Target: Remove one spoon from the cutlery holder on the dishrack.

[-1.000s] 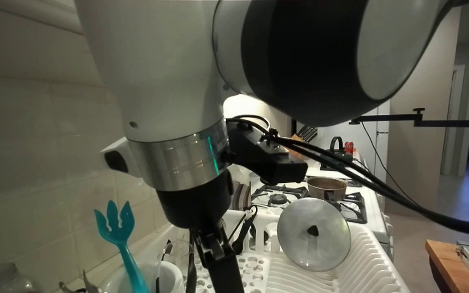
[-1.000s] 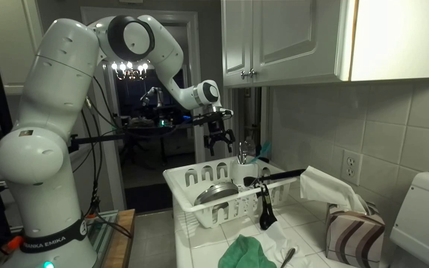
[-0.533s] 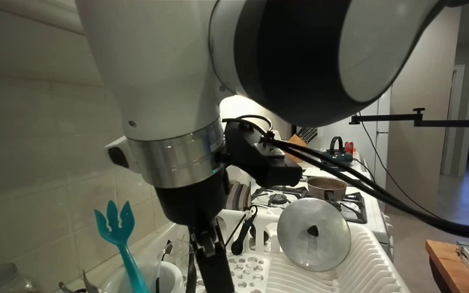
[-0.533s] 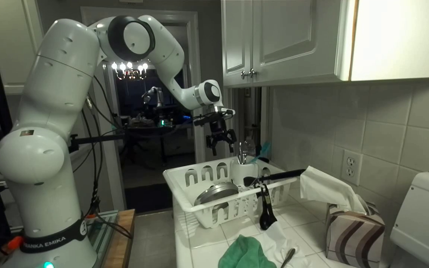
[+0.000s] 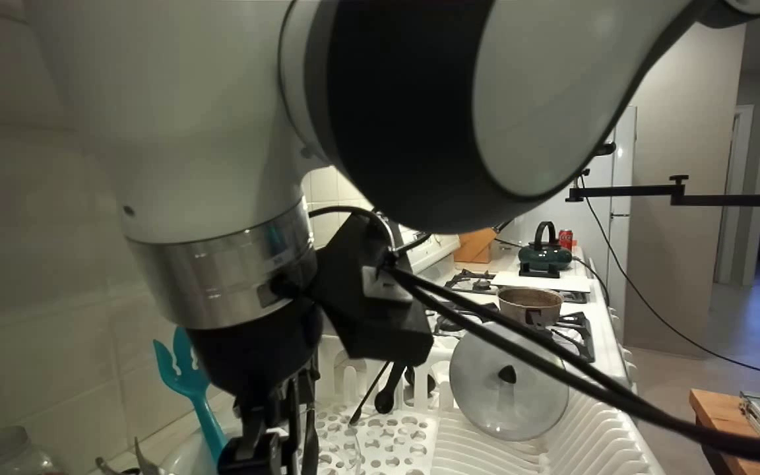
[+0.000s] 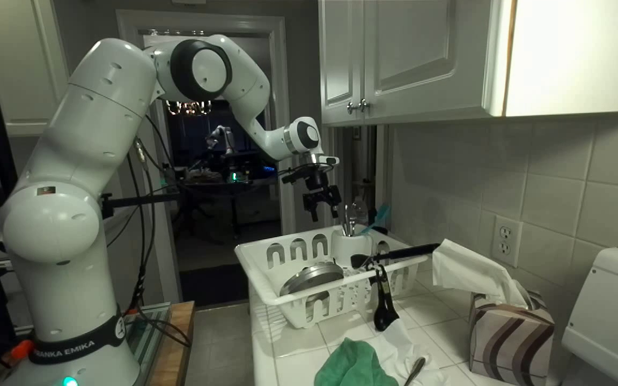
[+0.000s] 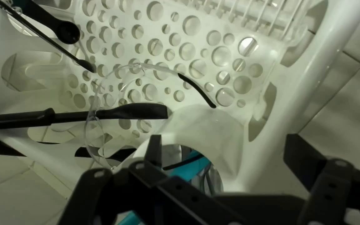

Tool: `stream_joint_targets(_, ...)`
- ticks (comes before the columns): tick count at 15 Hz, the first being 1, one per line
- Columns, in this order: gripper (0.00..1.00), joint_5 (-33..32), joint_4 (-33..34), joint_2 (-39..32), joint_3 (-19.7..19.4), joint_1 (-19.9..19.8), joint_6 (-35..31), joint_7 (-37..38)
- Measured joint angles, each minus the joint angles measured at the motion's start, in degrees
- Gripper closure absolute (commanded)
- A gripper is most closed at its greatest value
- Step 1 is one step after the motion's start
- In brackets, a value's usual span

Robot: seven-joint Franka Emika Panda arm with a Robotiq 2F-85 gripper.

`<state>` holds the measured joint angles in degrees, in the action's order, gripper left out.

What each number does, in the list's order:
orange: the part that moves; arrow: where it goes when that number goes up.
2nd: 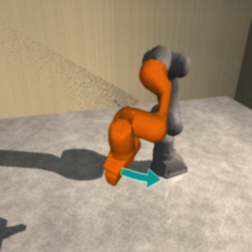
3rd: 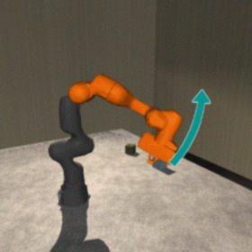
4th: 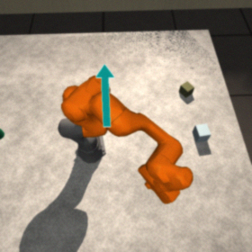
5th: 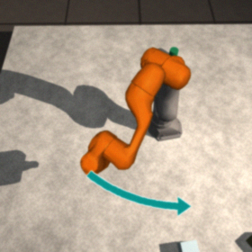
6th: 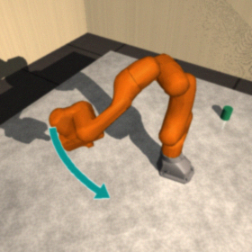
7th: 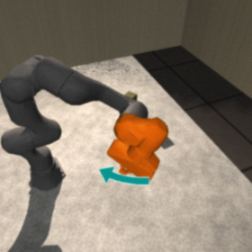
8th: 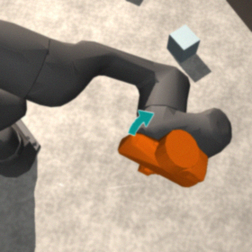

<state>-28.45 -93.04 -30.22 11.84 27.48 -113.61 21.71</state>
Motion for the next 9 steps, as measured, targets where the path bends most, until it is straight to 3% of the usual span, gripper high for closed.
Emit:
stream_joint_targets(5, 0.0, 0.0, 4.7, -4.1, -2.7, 2.9, -0.2, 5.9)
stream_joint_targets(9, 0.06, 0.0, 8.6, -6.4, -4.8, 3.8, -0.3, 9.0)
